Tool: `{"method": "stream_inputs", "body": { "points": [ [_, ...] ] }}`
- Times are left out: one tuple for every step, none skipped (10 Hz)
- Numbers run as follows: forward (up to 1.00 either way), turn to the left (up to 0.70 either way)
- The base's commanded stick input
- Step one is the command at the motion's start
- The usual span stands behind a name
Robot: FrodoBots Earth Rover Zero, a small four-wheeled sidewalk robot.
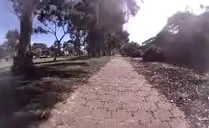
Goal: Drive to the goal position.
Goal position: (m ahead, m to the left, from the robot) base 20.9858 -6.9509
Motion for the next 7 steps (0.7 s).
{"method": "stream_inputs", "body": {
  "points": [
    [0.7, -0.34],
    [0.7, -0.34],
    [0.7, -0.34],
    [0.7, 0.0],
    [0.7, 0.0],
    [0.7, 0.0],
    [0.7, 0.0]
  ]
}}
